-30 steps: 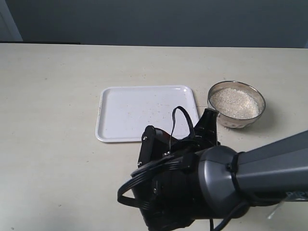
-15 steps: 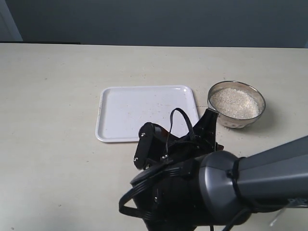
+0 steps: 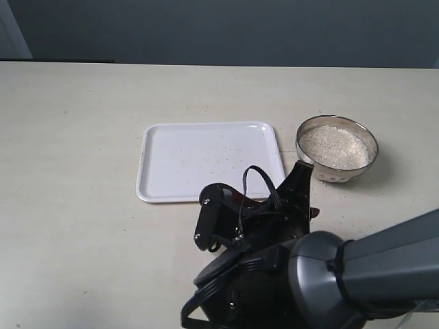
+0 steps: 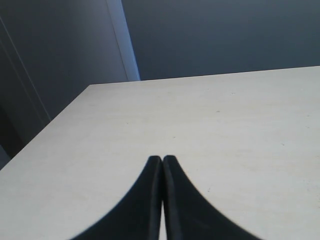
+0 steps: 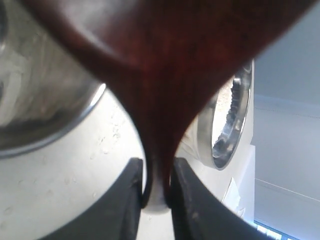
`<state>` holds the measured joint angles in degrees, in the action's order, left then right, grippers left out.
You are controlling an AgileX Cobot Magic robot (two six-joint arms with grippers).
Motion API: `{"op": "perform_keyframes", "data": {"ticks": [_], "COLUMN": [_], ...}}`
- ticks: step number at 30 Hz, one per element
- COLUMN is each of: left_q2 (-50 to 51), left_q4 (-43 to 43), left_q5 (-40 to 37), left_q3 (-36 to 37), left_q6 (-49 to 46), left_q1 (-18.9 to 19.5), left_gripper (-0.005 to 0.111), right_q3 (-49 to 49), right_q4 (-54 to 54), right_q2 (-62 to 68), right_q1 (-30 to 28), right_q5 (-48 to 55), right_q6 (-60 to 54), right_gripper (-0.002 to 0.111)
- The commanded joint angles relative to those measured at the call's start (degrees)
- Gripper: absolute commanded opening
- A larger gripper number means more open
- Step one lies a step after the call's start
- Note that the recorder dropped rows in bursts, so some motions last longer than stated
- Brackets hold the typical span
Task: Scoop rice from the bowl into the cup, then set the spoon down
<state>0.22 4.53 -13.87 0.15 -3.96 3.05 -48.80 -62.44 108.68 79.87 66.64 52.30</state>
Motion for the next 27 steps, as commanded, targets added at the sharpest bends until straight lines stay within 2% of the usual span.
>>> {"op": "perform_keyframes", "data": {"ticks": [1,8,14,27], "left_q2": [-0.2,-0.2,-0.2,-0.2], "left_q4": [0.1,0.1,0.1,0.1], "left_q5": [0.2,0.2,0.2,0.2], "left_q3": [-0.1,-0.1,-0.1,-0.1], "left_q6": [0.3,0.3,0.3,0.3], "left_q1": [-0.4,-0.4,-0.4,-0.4], "left_gripper": [0.000,0.000,0.000,0.000], "right_q3": [0.1,0.1,1.0,-0.1], "right_q4": [-0.4,3.1,-2.4,-1.4], "right_q2": [-0.1,-1.6,-1.1,-3.2], "right_q1": [0.1,0.1,0.1,0.1], "right_q5": [0.3,0.6,0.3,2.4], "right_q6": [0.5,-1.5,-0.1,-1.8], "right_gripper": [-0.001,-0.001,-0.001,-0.001]}}
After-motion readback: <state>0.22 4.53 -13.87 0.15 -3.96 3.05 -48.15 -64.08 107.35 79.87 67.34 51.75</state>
